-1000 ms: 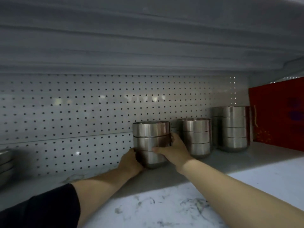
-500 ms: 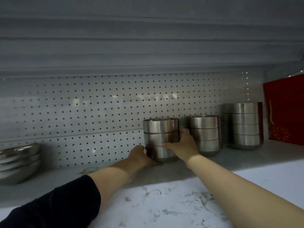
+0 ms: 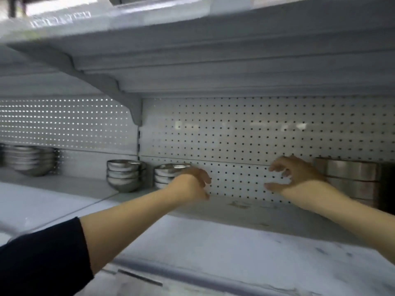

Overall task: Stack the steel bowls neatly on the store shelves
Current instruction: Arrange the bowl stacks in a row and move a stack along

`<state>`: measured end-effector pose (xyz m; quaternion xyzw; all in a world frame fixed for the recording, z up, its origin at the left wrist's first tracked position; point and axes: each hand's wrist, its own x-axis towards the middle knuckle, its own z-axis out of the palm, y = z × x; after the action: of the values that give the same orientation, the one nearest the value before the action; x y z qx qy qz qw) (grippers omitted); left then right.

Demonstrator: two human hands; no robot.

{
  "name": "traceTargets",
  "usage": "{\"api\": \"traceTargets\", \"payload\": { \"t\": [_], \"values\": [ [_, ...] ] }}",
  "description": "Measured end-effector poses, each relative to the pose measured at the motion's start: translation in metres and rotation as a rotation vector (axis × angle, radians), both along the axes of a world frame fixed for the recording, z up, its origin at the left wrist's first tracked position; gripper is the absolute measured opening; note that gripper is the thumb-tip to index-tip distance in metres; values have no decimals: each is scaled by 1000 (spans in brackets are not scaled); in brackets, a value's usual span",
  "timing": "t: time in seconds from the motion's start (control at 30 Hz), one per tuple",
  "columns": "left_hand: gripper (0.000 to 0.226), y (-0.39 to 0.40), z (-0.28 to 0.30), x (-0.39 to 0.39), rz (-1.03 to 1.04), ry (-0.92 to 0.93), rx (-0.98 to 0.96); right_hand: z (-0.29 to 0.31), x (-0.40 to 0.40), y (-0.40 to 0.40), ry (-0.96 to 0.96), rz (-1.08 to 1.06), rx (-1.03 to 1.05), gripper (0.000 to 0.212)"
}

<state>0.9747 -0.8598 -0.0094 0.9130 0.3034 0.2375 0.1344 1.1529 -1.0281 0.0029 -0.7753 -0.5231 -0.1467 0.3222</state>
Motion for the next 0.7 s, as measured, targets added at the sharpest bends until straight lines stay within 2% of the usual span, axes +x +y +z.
{"api": "traceTargets", "payload": {
  "t": [0.1, 0.33, 0.5, 0.7],
  "values": [
    [36, 32, -4, -67, 18, -90, 27, 2, -77, 52, -69, 140, -9, 28],
    [39, 117, -12, -235, 155, -111, 52, -3, -256, 185, -109, 414, -47, 29],
    [43, 172, -19, -336, 245, -122, 42, -9, -349, 265, -77, 458, -63, 38],
    [46, 243, -25, -426, 322, -188, -28, -10, -423, 352, -20, 505, -118, 46]
  ]
}}
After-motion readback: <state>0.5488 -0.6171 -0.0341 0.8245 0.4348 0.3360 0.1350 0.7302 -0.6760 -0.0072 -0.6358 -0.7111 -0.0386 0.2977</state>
